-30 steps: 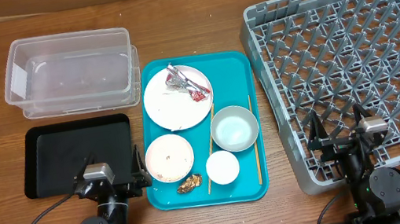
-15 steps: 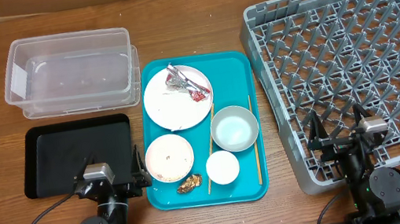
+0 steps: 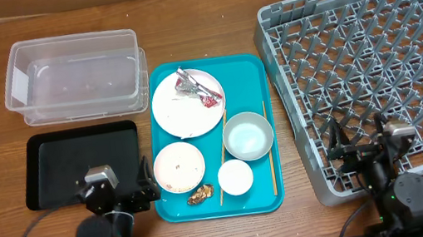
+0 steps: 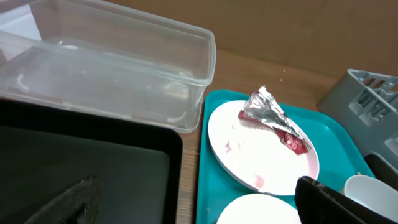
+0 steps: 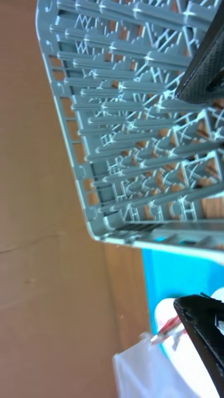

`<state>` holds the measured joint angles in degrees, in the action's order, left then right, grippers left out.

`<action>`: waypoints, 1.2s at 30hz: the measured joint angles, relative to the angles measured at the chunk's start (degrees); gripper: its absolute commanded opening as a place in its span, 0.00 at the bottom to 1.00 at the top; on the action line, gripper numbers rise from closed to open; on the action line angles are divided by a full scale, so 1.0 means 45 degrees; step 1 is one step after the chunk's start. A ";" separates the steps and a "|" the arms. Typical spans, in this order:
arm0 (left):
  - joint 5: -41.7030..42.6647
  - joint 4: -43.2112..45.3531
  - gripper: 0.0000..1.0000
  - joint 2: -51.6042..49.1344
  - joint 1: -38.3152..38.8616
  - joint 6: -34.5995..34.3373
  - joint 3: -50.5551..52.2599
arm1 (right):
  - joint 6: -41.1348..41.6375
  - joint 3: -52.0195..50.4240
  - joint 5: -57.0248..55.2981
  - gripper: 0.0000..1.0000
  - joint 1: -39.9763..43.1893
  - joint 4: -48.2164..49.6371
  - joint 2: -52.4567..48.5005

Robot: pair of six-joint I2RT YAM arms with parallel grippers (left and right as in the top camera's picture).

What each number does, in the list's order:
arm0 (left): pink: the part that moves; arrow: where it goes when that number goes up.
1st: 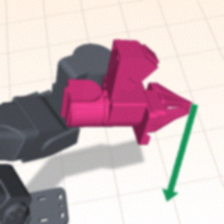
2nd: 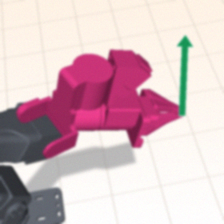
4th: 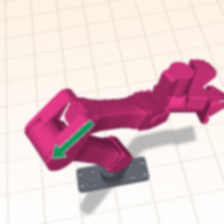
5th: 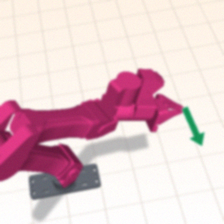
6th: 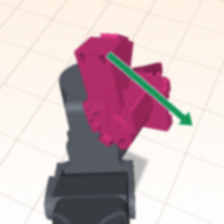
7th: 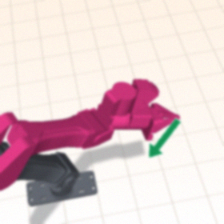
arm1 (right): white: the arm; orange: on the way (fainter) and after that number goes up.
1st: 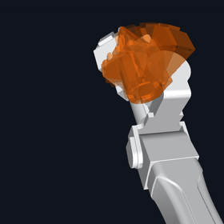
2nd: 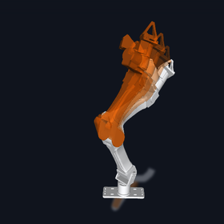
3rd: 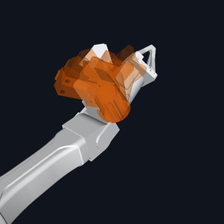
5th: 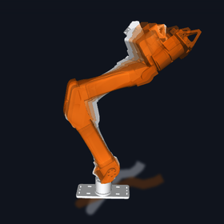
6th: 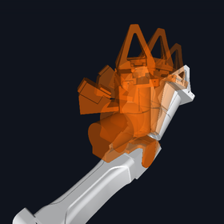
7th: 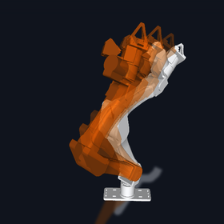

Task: Sort waste into correct bins and load items into the dishwasher
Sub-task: 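Reach the left gripper to the white plate and grasp the tissue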

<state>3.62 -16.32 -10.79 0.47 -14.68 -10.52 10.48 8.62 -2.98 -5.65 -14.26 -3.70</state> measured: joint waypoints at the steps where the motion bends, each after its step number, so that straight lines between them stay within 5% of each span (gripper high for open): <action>1: 0.0005 -0.0112 1.00 -0.0437 0.0000 0.0010 -0.0389 | 0.0131 0.0447 0.0005 1.00 0.0000 -0.0301 -0.0233; 7: 0.0345 -0.1904 1.00 -0.4974 -0.0005 0.0427 -0.4163 | 0.0646 0.4818 0.0248 1.00 -0.0005 -0.4099 -0.2992; 12: 0.0597 -0.6110 1.00 -0.9058 0.0000 0.0937 -0.8607 | 0.0699 0.9141 0.0617 1.00 -0.0005 -0.8014 -0.6164; 19: 0.0491 -1.0103 1.00 -1.1749 0.0000 0.1030 -1.2104 | 0.0665 1.2760 0.0403 1.00 -0.0005 -1.1948 -0.8869; 24: 0.0772 -1.0142 0.97 -1.2201 0.0000 0.1030 -1.2342 | 0.0670 1.2978 0.0126 1.00 0.0000 -1.2390 -0.9554; 36: 0.1302 -0.6630 0.94 -1.3644 0.1496 0.1025 -1.2434 | 0.0670 1.2983 0.0126 1.00 -0.0005 -1.2638 -0.9680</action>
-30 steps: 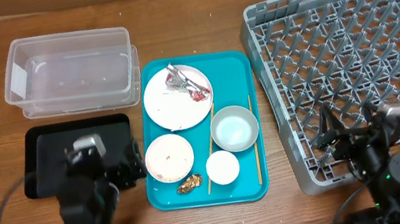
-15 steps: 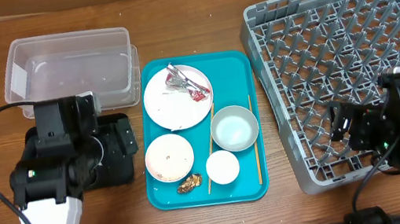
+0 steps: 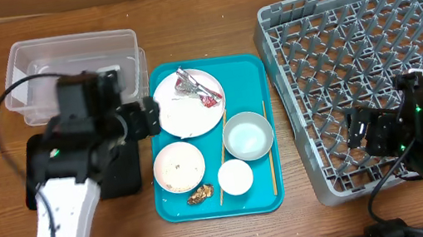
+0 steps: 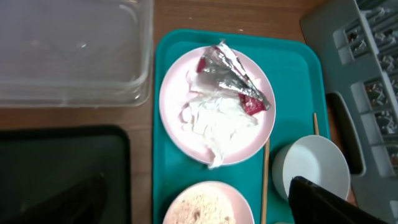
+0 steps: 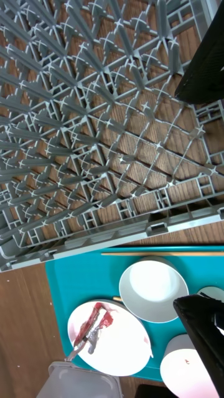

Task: Sort waste into correct bins and load items into the dishwasher
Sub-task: 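Reach the left gripper to the white plate and grasp the tissue, then carry the tissue with the left gripper and drop it into the clear bin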

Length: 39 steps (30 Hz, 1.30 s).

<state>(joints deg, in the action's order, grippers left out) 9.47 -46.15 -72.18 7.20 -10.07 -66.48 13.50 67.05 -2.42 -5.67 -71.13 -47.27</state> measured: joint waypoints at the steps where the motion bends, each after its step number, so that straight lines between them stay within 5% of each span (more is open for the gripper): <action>1: -0.0126 0.0277 0.94 -0.0296 0.0219 0.0005 0.0000 | 0.0000 0.0000 0.0000 1.00 0.0005 -0.0005 0.0005; 13: -0.1273 0.3759 0.94 -0.5508 0.1972 0.0282 -0.0029 | 0.0000 0.0010 0.0000 1.00 0.0005 -0.0194 0.0005; 18: -0.1190 0.4561 0.84 -0.7626 0.2016 0.0282 -0.0049 | -0.0005 0.0010 0.0010 1.00 0.0000 -0.0257 0.0005; 21: -0.1088 0.4643 0.56 -0.8310 0.2142 0.0374 -0.0063 | 0.0000 0.0010 0.0005 1.00 0.0000 -0.0325 0.0005; 24: -0.0865 0.4648 0.07 -0.8344 0.2254 0.0330 -0.0170 | 0.0000 0.0010 0.0000 1.00 0.0005 -0.0325 0.0005; 25: -0.0845 0.4600 0.04 -0.8359 0.2312 0.0325 -0.0165 | -0.0010 0.0010 0.0000 1.00 0.0000 -0.0340 0.0000; 39: -0.1841 0.2050 0.05 -0.5508 0.1287 0.0277 -0.2866 | -0.0005 0.0010 0.0000 1.00 0.0000 -0.0432 0.0005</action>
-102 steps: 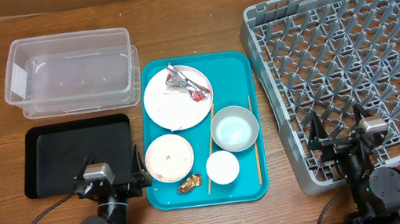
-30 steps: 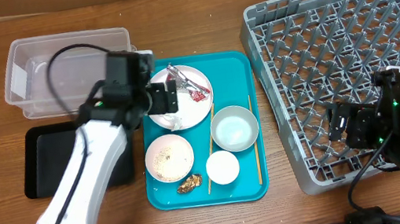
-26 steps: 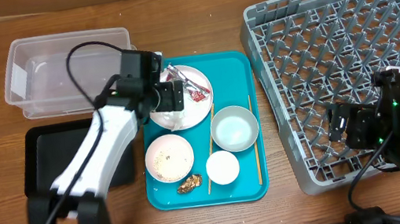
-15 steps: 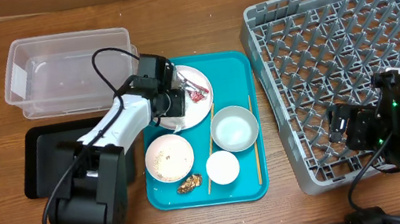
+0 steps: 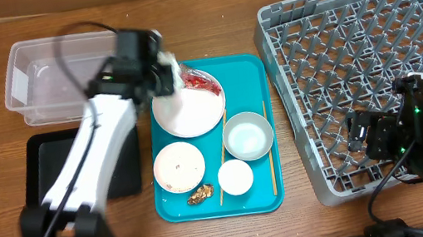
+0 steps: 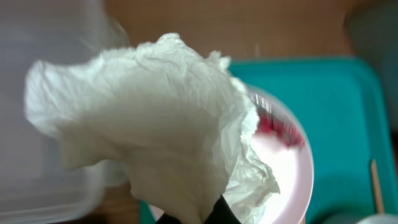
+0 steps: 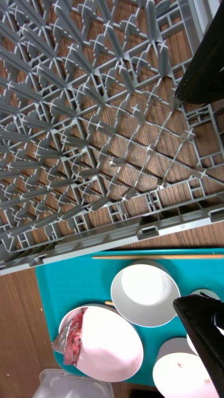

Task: Sort waste into correct bins and load items into the dishwasher
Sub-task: 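Carry the tissue with the left gripper and drop it into the clear bin, then return the left gripper to the plate and grasp the red foil wrapper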

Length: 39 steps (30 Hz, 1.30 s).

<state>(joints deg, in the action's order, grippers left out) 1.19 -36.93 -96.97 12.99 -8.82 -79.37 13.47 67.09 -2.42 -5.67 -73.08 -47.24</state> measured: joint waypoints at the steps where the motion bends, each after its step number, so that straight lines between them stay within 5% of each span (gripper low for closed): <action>1: -0.0238 0.0097 0.05 0.0359 -0.0209 0.0000 -0.0189 | 0.0005 0.0000 0.0005 1.00 0.0005 -0.0005 0.0000; 8: -0.1855 0.0831 0.23 0.0928 -0.1481 -0.0034 -0.0461 | 0.0005 0.0000 0.0000 1.00 0.0000 -0.0005 0.0000; 12: -0.2307 0.1263 0.63 0.0306 -0.2127 -0.0053 -0.0461 | 0.0000 0.0000 0.0000 1.00 0.0000 -0.0053 0.0000; 21: -0.1200 0.1855 0.62 -0.0316 -0.2302 -0.0044 -0.0442 | 0.0005 0.0000 0.0000 1.00 0.0005 -0.0253 0.0000; 28: 0.0753 0.1836 0.74 -0.0364 -0.0714 -0.0039 -0.0442 | 0.0000 0.0000 0.0000 1.00 0.0000 -0.0253 0.0000; 39: -0.0539 0.2346 0.83 -0.2895 0.1321 -0.0044 -0.0442 | 0.0000 0.0000 0.0005 1.00 0.0005 -0.0257 0.0000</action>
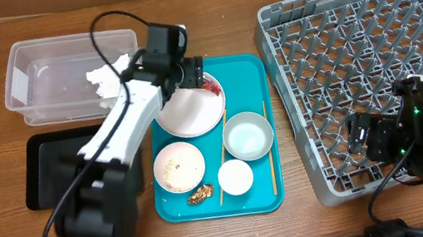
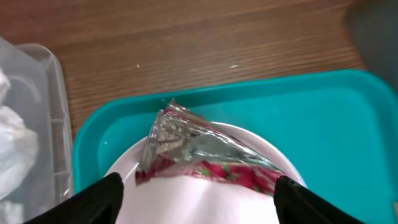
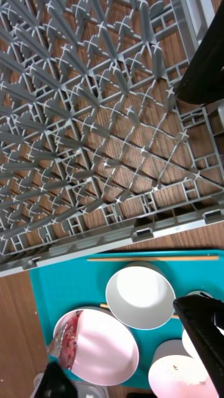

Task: Sort waste into correct bins and load items into the dishwasher
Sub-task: 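Return the left gripper to the plate and grasp the red foil wrapper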

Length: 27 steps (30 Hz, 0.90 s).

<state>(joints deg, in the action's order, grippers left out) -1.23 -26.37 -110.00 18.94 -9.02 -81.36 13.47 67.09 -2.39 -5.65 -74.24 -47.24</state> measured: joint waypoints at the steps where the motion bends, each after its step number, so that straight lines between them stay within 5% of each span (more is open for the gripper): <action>1: -0.0170 0.0194 0.84 -0.0228 0.0024 0.0000 0.0000 | 0.0000 0.0000 -0.0005 1.00 0.0000 0.0005 0.0000; 11: -0.0695 0.1491 0.84 -0.0704 0.0024 0.0005 0.0010 | 0.0005 0.0000 -0.0005 1.00 -0.0005 0.0005 -0.0005; 15: -0.0544 0.1360 0.76 -0.1219 0.0024 0.0010 0.0010 | 0.0000 0.0000 0.0000 1.00 -0.0005 0.0000 -0.0005; 20: -0.0262 0.0782 0.60 -0.1729 0.0024 -0.0010 0.0010 | 0.0005 0.0000 -0.0010 1.00 -0.0005 0.0005 0.0000; 24: -0.0204 0.0146 0.25 -0.1783 0.0024 -0.0039 0.0010 | 0.0005 0.0000 -0.0005 1.00 -0.0005 0.0005 0.0000; 25: -0.0204 -0.0005 0.05 -0.1783 0.0024 -0.0087 0.0010 | 0.0000 0.0000 -0.0005 1.00 0.0000 0.0005 0.0000; 27: -0.0189 -0.0238 0.04 -0.1787 0.0024 -0.0029 0.0010 | 0.0005 0.0000 0.0000 1.00 -0.0005 0.0000 0.0000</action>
<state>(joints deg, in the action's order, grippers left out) -2.09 -27.44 -118.04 19.05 -9.15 -81.32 13.50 67.09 -2.39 -5.67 -74.24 -47.24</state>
